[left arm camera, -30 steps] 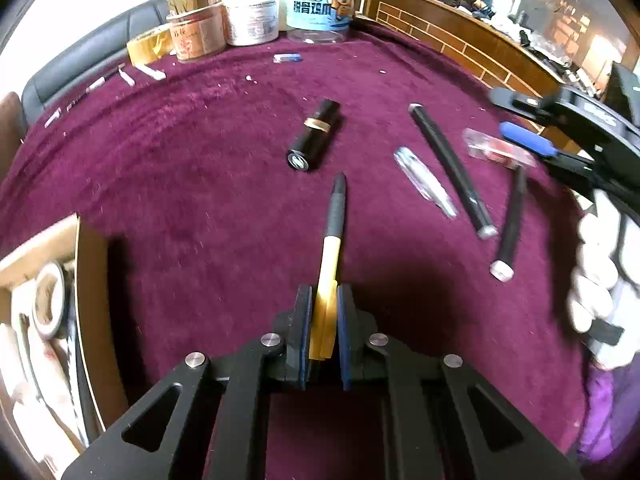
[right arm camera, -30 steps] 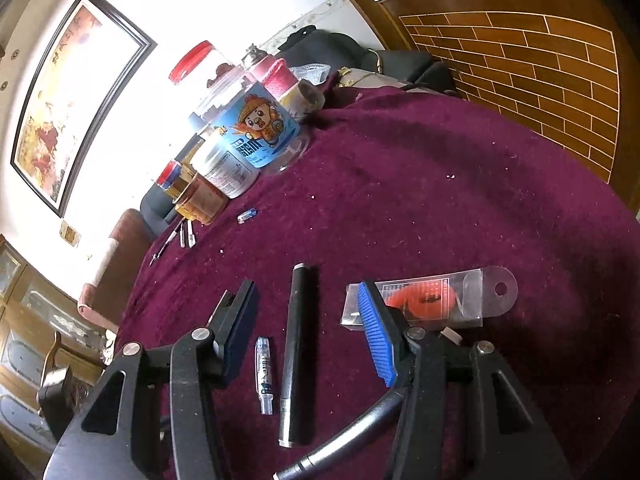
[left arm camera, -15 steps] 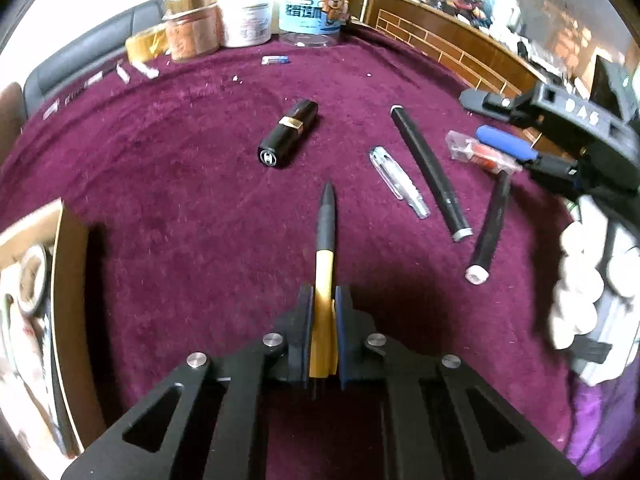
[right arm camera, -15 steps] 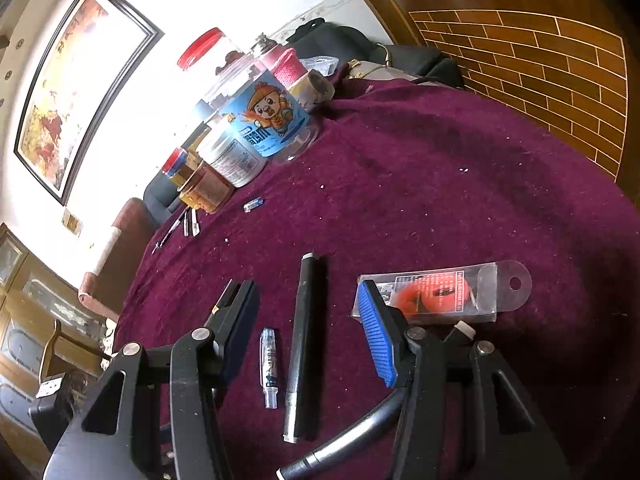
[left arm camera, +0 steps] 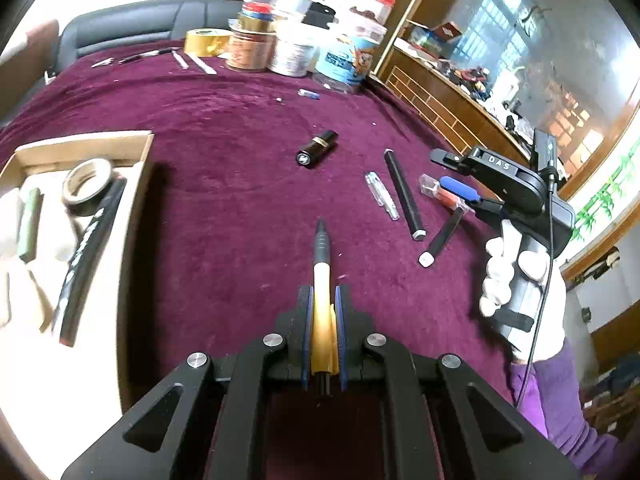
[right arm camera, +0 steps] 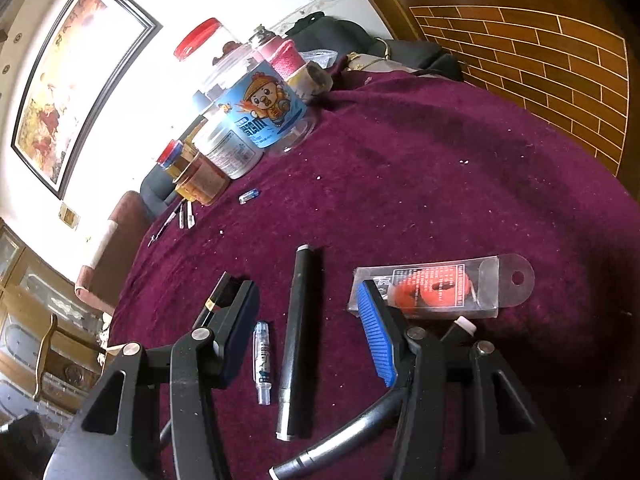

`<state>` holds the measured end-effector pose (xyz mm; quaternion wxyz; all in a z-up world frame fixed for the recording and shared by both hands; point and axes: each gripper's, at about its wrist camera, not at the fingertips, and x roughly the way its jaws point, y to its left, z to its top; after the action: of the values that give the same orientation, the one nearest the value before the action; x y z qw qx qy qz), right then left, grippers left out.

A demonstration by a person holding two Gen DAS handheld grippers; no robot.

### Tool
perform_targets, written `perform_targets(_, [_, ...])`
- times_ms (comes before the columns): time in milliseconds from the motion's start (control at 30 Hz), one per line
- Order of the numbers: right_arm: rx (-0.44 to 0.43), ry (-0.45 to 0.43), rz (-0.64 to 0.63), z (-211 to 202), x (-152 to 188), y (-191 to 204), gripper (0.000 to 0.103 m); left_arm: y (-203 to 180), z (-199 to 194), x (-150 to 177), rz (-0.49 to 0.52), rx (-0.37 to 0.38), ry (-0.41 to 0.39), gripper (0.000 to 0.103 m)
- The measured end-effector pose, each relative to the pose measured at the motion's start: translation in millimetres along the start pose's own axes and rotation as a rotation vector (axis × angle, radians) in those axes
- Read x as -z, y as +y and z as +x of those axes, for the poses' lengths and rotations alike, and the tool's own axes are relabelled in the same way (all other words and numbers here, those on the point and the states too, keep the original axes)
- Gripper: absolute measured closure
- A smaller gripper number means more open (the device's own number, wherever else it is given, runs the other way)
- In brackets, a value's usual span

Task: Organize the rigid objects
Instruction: 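Lift the yellow pen with the left tool toward the tray, then grasp the black lipstick with the right tool while the left tool lowers the pen into the tray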

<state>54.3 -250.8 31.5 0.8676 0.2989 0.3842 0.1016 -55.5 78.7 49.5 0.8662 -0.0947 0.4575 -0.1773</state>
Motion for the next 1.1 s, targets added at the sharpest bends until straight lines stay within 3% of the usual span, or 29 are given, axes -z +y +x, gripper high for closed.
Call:
perform_targets(167, [-0.018, -0.008, -0.036, 0, 1, 4, 0.054, 9, -22, 6, -0.023, 0.002, -0.036, 0.095])
perform_targets(367, [-0.017, 0.018, -0.107, 8, 7, 16, 0.054, 28, -70, 15, -0.079, 0.016, -0.148, 0.095])
perform_targets(433, [0.013, 0.021, -0.127, 10, 11, 19, 0.054, 40, -86, 19, -0.104, 0.016, -0.183, 0.095])
perform_targets(567, [0.162, 0.003, -0.248, 14, 21, 41, 0.054, 66, -105, 29, -0.145, -0.011, -0.223, 0.095])
perform_targets(667, [0.136, 0.003, -0.307, 8, 29, 66, 0.054, 86, -115, 34, -0.164, -0.044, -0.254, 0.095])
perform_targets(833, [0.06, 0.138, -0.336, 36, 31, 118, 0.054, 115, -115, 45, -0.217, -0.032, -0.267, 0.095])
perform_targets(900, [0.094, 0.202, -0.311, 63, 25, 128, 0.054, 127, -115, 52, -0.241, -0.02, -0.265, 0.095])
perform_targets(1100, [0.201, 0.274, -0.272, 122, 20, 145, 0.056, 159, -112, 64, -0.316, 0.005, -0.238, 0.095])
